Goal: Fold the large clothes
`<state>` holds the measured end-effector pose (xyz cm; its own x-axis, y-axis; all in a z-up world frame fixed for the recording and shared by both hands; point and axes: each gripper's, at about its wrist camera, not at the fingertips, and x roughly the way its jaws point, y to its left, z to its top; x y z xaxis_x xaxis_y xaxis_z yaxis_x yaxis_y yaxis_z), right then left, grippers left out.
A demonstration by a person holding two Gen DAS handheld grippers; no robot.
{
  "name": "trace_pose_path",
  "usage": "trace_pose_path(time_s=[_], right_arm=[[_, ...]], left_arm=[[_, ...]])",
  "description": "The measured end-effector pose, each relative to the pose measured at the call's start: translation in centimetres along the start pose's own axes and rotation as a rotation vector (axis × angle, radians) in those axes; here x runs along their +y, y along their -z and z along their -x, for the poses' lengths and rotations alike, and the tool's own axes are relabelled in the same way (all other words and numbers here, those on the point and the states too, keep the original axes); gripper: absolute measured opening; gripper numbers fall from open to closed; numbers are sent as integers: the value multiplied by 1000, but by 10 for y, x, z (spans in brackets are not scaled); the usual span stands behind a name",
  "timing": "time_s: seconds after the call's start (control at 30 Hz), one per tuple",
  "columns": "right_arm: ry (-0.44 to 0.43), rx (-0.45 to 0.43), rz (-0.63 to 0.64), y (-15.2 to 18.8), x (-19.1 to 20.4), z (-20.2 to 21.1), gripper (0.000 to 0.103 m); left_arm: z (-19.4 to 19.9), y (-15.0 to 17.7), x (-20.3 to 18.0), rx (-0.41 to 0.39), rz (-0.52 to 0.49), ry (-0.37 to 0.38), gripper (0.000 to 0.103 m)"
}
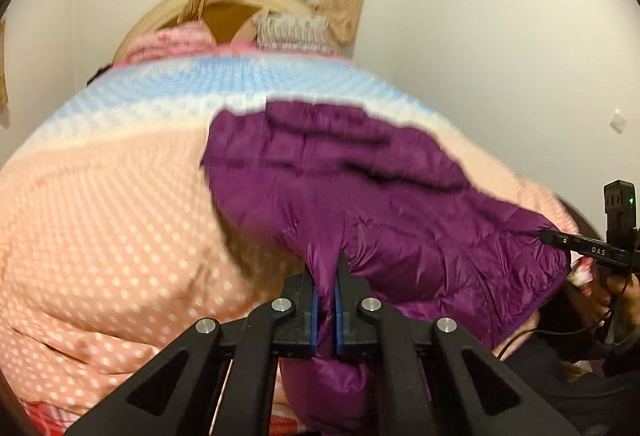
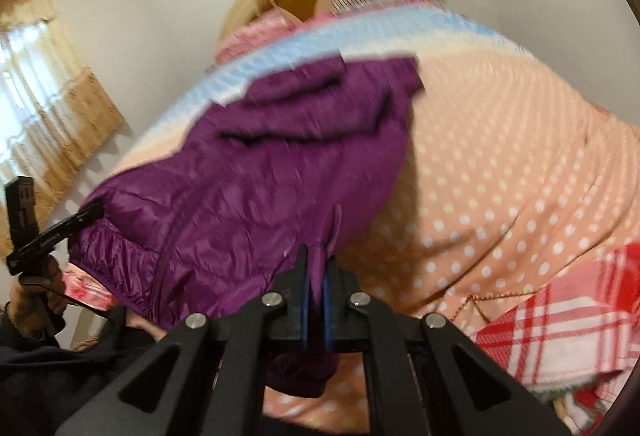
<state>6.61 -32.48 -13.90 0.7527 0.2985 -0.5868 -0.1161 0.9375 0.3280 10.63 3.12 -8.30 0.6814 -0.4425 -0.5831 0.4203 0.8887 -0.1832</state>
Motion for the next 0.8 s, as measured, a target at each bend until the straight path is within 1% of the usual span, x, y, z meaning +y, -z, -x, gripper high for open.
trace_pose_path(time_s=[0.07, 0.1, 0.17, 0.2, 0.23, 0.3, 0.37, 0.43, 0.5, 0.57, 0.6, 0.63, 0.67, 0.73, 0.8], right_arm=[[-14, -64, 36, -10, 12, 26, 7], [-18, -102, 52, -18, 17, 38, 7], [-21, -157, 71, -34, 22, 48, 7], [-18, -182, 85, -44, 22, 47, 7], [-13, -201, 91, -55, 22, 40, 7], [-4, -228, 70, -78, 14, 17, 7], [-1, -243, 36, -101, 5, -11, 7], [14, -251, 12, -117, -2, -35, 7], [32, -247, -4, -138, -9, -66, 7], [43, -238, -21, -150, -11, -84, 7], [63, -232, -26, -160, -14, -102, 7], [70, -226, -36, -164, -18, -109, 7], [73, -218, -45, -170, -21, -121, 7], [99, -206, -48, -175, -25, -134, 7], [109, -186, -58, -180, -28, -149, 7]], left_arm=[[28, -9, -3, -52, -17, 0, 4], [36, -12, -4, -64, -24, -4, 4], [44, -22, -6, -88, -40, -7, 4], [44, -28, -7, -110, -65, -20, 4], [37, -33, -8, -122, -92, -48, 4], [14, -45, -4, -123, -96, -57, 4], [-17, -61, 6, -124, -103, -87, 4], [-44, -76, 18, -120, -88, -98, 4], [-76, -94, 38, -103, -59, -107, 4], [-104, -108, 50, -108, -46, -132, 4], [-115, -110, 51, -94, -48, -129, 4], [-132, -116, 55, -71, -52, -140, 5], [-138, -118, 61, -72, -42, -154, 7], [-152, -124, 68, -88, -15, -146, 8], [-167, -129, 71, -67, -12, -170, 10]])
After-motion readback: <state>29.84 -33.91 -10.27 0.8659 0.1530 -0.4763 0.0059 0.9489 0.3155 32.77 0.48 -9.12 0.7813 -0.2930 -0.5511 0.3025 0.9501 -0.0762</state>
